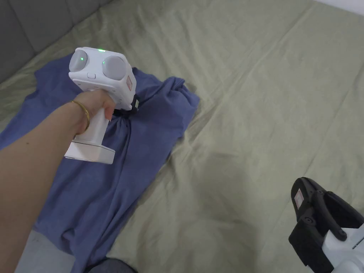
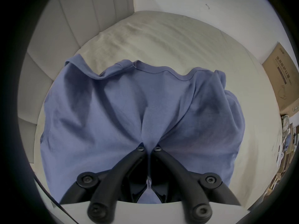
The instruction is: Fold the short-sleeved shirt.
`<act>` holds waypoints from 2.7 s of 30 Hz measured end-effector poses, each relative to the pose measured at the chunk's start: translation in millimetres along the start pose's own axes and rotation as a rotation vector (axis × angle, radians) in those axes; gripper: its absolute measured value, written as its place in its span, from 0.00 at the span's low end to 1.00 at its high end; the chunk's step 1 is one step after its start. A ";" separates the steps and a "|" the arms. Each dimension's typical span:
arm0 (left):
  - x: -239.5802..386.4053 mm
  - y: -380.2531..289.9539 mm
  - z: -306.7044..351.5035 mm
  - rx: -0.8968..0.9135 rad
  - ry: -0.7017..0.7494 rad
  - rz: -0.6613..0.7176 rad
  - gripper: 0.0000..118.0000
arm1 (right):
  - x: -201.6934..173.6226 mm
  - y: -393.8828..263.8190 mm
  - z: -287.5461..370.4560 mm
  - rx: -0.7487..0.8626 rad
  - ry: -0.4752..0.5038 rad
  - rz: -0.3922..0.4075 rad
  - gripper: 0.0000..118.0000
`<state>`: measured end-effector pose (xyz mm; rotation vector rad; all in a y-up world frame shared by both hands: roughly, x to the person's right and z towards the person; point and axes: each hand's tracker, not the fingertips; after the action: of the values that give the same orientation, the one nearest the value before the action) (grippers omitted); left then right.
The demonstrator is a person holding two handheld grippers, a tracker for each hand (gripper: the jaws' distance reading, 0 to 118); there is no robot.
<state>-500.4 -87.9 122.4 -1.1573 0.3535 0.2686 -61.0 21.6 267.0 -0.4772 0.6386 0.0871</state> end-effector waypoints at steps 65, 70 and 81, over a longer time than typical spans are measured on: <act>360.5 -207.8 98.3 0.008 -0.213 -0.427 0.00 | 111.1 -27.9 224.5 0.249 -0.457 -0.121 0.00; 354.7 -219.1 90.5 0.073 -0.202 -0.435 0.19 | 115.1 -31.2 215.4 0.226 -0.446 -0.132 0.00; 268.6 -173.0 249.0 0.817 -0.380 -0.224 0.97 | 103.5 -12.0 206.7 0.280 -0.395 -0.077 0.00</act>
<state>-155.3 83.3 247.7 -0.3198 -0.0201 0.1183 139.0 98.0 355.0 -0.2028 0.2379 0.0172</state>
